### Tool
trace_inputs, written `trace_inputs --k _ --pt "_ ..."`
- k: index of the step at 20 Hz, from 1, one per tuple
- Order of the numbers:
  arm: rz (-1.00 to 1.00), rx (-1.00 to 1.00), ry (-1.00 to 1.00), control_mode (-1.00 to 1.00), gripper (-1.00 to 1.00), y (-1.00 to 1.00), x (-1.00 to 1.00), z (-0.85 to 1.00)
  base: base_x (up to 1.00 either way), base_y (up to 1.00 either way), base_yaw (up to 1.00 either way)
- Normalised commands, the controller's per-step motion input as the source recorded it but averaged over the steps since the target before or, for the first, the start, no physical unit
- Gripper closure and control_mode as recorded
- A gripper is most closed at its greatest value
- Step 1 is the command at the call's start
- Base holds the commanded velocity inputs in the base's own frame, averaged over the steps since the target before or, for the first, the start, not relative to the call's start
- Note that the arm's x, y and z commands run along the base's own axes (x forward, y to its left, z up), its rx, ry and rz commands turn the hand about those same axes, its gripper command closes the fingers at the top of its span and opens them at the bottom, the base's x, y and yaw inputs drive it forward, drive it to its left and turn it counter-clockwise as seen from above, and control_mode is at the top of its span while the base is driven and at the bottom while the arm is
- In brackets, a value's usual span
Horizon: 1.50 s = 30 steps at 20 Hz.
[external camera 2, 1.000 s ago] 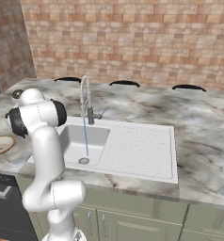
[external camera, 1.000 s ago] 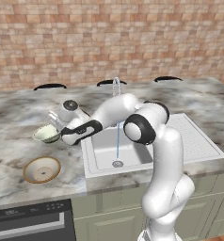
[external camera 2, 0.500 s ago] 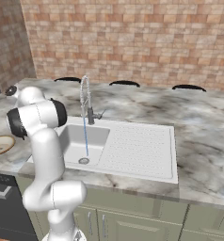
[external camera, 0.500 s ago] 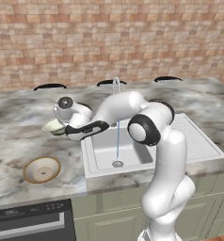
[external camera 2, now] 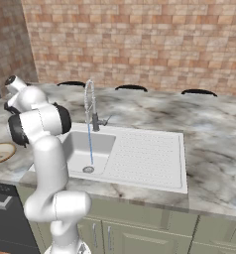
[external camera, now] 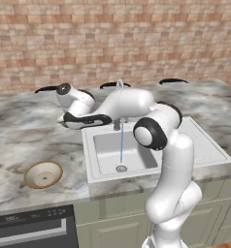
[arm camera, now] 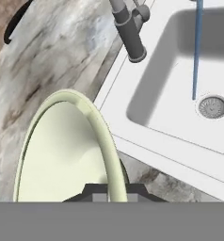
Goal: Rinse each bowl for a few seconds and place them down in the sink or on the counter.
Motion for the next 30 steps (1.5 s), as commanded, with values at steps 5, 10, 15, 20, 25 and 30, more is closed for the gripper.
trace_inputs --k 5,10,15,20,25,30 --pt "-0.30 0.00 -0.08 -1.00 1.00 -0.01 -0.44 -0.01 0.00 0.00 0.00" --pt "-0.29 0.00 -0.11 -1.00 1.00 0.00 -0.57 -0.06 0.00 0.00 0.00" --pt "-0.27 0.03 -0.11 -1.00 1.00 0.00 -0.62 -0.20 0.00 0.00 0.00" --pt "-0.24 0.05 -0.09 -1.00 1.00 0.00 -0.53 -0.33 0.00 0.00 0.00" --pt "-0.22 0.06 -0.10 -1.00 1.00 0.08 -0.42 -0.40 0.00 0.00 0.00" --pt "-0.19 0.05 -0.13 -1.00 1.00 0.16 -0.38 -0.35 0.00 0.00 0.00"
